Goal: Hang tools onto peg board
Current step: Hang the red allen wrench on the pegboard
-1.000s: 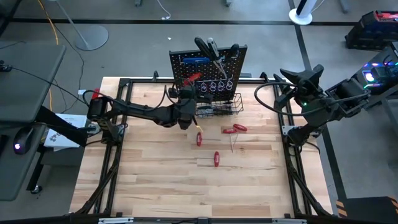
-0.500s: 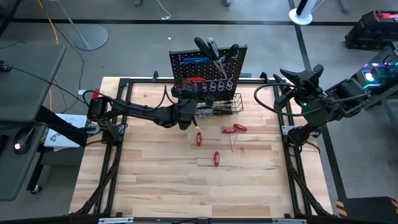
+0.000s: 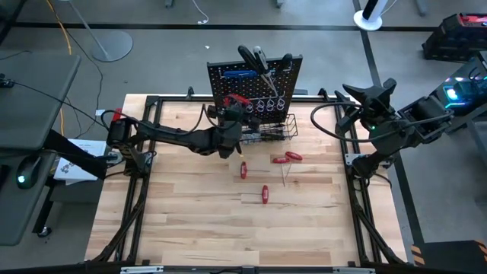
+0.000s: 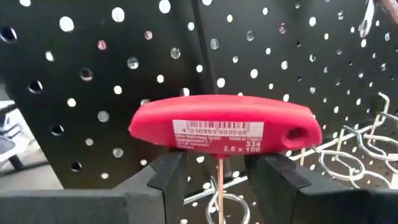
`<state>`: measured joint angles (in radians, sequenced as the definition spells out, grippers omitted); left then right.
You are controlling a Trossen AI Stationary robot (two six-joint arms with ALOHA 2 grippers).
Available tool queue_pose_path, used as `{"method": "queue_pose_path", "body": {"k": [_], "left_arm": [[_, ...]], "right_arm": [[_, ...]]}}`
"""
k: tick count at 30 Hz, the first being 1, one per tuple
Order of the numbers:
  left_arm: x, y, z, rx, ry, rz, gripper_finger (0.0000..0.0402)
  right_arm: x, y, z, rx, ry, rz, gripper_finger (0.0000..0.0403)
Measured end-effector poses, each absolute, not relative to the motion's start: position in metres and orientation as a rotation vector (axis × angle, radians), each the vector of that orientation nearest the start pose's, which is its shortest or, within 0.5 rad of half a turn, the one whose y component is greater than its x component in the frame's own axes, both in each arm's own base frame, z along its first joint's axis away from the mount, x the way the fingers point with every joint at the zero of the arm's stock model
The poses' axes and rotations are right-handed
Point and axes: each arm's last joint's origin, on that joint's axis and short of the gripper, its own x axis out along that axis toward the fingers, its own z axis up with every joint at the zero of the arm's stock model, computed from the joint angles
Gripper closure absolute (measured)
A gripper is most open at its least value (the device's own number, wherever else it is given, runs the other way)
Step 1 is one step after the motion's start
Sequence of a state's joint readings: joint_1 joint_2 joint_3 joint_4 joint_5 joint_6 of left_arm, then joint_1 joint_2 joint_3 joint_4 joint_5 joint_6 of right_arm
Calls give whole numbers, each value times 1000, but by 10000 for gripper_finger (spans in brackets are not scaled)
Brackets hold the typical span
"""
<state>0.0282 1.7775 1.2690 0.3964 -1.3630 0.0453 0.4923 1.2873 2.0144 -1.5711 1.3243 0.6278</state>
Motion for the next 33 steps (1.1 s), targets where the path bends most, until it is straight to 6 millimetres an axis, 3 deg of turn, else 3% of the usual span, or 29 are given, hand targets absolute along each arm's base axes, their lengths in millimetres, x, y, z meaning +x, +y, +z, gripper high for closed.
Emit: {"method": "queue_pose_path", "body": {"k": [14,28,33], "left_arm": [[387,40,296,-31,6,1320,254],[384,46,283,-23,114,1280,254],[385,43,282,-10,126,1271,254]], "right_arm": [[136,41,509,-102,261,-889,293],[140,36,505,68,305,-846,293],[153,37,499,149,395,-785,293]]}}
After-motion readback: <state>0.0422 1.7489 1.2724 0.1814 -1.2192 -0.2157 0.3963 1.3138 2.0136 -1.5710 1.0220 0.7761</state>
